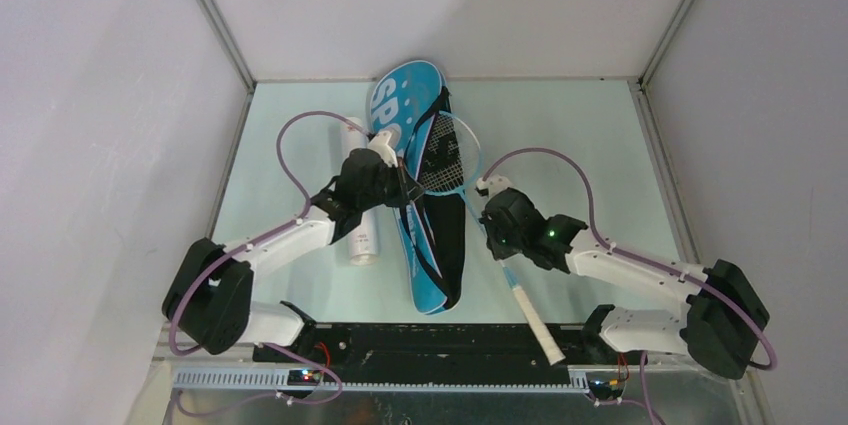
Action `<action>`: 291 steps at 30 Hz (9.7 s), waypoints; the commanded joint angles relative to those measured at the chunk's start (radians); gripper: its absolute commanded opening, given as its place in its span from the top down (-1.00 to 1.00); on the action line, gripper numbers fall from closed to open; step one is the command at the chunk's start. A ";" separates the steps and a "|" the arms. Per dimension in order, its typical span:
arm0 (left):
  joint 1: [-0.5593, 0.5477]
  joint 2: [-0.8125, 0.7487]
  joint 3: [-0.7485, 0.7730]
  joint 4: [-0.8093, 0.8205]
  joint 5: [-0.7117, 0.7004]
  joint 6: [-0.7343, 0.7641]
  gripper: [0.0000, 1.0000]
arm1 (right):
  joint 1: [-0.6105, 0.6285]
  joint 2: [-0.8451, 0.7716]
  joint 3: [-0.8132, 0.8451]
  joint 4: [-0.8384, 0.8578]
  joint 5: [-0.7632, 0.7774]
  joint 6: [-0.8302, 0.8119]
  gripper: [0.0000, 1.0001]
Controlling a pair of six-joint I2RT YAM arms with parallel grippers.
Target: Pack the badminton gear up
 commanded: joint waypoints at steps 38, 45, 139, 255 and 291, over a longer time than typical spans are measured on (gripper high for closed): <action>-0.135 0.011 0.012 0.190 0.501 0.004 1.00 | -0.138 0.497 0.366 0.702 -0.172 0.211 1.00; -0.144 0.018 -0.001 0.250 0.553 -0.045 1.00 | -0.165 0.587 0.464 0.659 -0.085 0.301 1.00; -0.019 -0.568 -0.313 0.395 0.358 -0.041 1.00 | -0.386 0.754 0.284 0.801 -0.524 0.185 -0.18; 0.228 0.047 0.474 -0.876 0.301 1.883 -0.88 | -0.415 0.750 1.260 -0.908 -1.052 -1.749 1.00; 0.223 -0.127 0.273 -0.457 0.188 1.434 1.00 | -0.366 0.321 0.591 0.271 -0.625 -0.821 -0.94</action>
